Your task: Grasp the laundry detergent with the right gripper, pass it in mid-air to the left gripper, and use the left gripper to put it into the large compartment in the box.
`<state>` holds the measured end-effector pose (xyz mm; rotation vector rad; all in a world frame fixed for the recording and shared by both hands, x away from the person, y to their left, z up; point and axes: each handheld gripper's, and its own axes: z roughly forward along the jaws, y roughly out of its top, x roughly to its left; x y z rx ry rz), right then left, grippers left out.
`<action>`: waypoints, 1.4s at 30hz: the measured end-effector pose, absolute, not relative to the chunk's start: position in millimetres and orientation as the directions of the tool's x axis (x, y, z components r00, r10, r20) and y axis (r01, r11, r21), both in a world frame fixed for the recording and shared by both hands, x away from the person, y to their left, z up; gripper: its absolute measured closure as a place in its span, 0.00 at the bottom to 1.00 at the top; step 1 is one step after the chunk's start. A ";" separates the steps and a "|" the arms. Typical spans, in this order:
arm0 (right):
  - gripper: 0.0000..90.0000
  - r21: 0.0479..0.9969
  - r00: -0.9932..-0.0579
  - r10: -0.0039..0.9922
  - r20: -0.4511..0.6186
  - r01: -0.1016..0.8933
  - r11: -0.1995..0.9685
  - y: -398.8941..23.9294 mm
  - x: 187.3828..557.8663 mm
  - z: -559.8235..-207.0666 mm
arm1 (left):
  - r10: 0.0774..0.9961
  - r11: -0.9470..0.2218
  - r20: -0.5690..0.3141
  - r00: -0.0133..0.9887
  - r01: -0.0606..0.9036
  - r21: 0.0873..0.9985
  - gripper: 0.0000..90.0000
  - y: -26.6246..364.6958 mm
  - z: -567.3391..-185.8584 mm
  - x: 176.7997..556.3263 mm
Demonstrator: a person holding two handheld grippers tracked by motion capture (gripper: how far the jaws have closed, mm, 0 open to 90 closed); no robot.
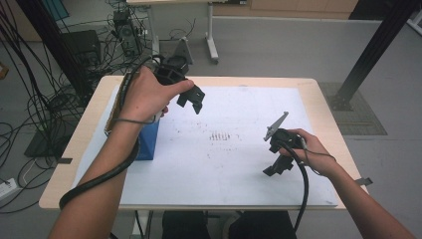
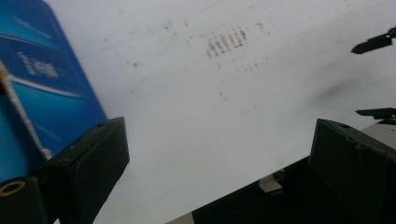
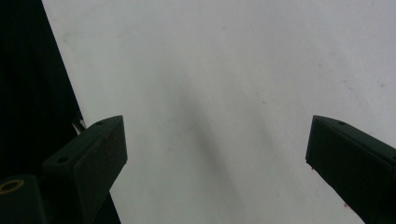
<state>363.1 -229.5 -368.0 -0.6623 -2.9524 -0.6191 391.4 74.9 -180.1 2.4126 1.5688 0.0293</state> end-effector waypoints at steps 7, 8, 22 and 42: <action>0.06 0.372 -0.903 0.406 0.141 0.428 0.824 -230.6 362.7 -367.2 | 0.880 -0.432 -0.117 0.461 0.877 0.212 0.06 56.2 -194.2 382.1; 0.06 0.371 -0.905 0.403 0.140 0.425 0.825 -230.7 363.0 -366.7 | 0.877 -0.440 -0.113 0.468 0.874 0.205 0.06 54.3 -197.3 381.8; 0.06 0.371 -0.906 0.401 0.135 0.422 0.827 -229.5 363.5 -365.4 | 0.849 -0.500 -0.109 0.517 0.853 0.147 0.06 27.8 -250.6 375.7; 0.06 0.375 -0.903 0.406 0.137 0.427 0.823 -231.1 360.3 -364.3 | 0.850 -0.497 -0.141 0.507 0.862 0.103 0.06 24.1 -291.4 375.5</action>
